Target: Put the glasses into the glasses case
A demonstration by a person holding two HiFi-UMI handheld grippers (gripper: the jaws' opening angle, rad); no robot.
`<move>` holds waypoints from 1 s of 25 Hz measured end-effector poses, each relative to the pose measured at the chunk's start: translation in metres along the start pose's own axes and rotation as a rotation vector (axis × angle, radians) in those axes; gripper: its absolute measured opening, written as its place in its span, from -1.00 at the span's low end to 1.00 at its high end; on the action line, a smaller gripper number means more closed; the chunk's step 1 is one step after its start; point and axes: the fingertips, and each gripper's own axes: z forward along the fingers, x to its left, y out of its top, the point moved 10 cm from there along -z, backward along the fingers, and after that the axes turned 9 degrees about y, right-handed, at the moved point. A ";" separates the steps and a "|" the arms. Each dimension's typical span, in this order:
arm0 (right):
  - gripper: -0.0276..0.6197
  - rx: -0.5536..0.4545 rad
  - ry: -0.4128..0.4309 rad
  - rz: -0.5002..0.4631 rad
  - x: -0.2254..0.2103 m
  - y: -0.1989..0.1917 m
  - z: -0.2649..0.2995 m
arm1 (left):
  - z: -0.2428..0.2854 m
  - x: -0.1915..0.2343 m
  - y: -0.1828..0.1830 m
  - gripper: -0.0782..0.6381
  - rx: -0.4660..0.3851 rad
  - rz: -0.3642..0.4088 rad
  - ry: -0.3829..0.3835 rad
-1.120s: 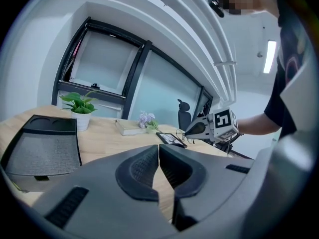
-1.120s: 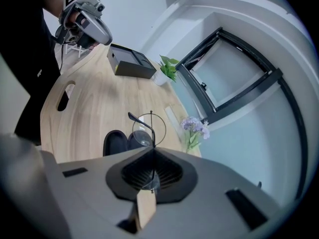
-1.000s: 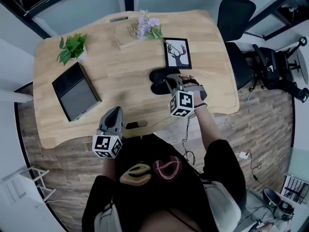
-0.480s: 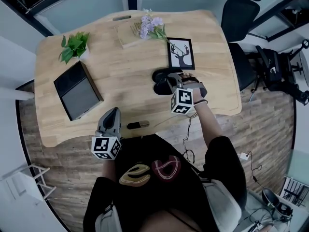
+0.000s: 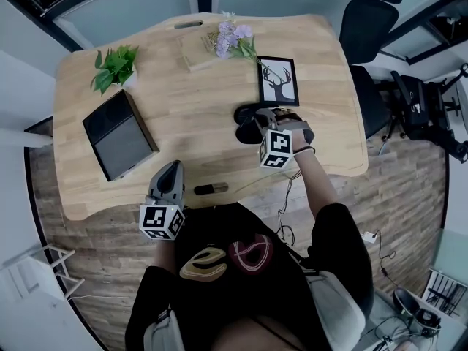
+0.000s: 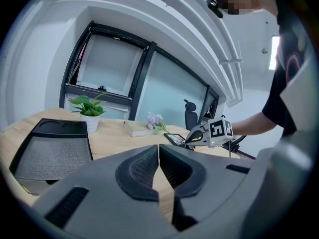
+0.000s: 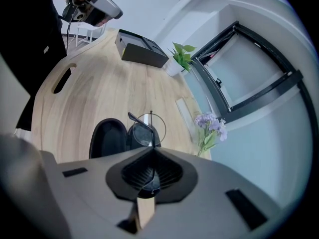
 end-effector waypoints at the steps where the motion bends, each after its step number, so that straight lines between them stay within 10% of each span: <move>1: -0.87 0.002 0.004 -0.004 0.000 0.000 0.002 | 0.001 0.000 0.001 -0.73 0.000 -0.001 -0.002; 25: -0.87 0.080 0.048 -0.074 0.000 -0.004 0.033 | 0.008 0.002 -0.001 -0.73 0.004 -0.026 0.011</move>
